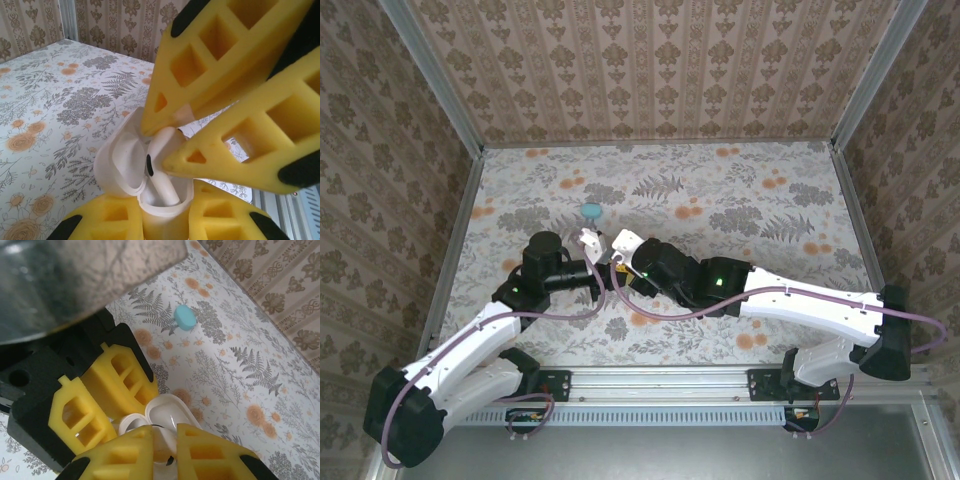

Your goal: Insert the wireless bluetooth earbuds into the charging case

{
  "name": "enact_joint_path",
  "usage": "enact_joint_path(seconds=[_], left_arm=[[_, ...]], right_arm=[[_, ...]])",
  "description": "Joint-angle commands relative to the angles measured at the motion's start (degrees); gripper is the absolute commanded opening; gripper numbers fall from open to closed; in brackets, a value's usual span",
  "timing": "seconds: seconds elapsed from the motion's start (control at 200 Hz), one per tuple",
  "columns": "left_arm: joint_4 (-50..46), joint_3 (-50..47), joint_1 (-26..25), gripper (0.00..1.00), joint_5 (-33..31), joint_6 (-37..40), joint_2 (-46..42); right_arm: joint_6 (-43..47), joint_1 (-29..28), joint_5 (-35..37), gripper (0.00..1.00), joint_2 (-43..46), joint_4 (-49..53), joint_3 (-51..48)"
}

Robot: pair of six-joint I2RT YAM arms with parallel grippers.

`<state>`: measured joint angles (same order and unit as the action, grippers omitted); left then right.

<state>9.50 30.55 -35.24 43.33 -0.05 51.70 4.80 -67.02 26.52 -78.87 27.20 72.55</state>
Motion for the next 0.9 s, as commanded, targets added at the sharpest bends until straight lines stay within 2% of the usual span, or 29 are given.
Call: enact_joint_path(seconds=[0.0,0.16,0.42,0.64,0.895], left_arm=[[1.8,0.5,-0.3,0.0,0.8,-0.9,-1.1],[1.6,0.7,-0.3,0.0,0.6,-0.8,-1.2],[1.4,0.4,-0.3,0.0,0.3,-0.7,-1.6],[1.1,0.2,-0.3,0.0,0.0,-0.7,-1.9],[1.4,-0.1,-0.4,0.0,-0.3,-0.6,-2.1]], right_arm=[[1.5,-0.4,-3.5,0.14,-1.9,0.2,1.4],[2.0,-0.4,-6.0,0.15,-3.1,1.6,2.1],[1.8,-0.3,-6.8,0.32,-2.5,2.1,2.0],[-0.3,0.5,-5.9,0.37,1.4,1.2,0.3],[-5.4,3.7,-13.3,0.46,6.3,-0.5,-2.3]])
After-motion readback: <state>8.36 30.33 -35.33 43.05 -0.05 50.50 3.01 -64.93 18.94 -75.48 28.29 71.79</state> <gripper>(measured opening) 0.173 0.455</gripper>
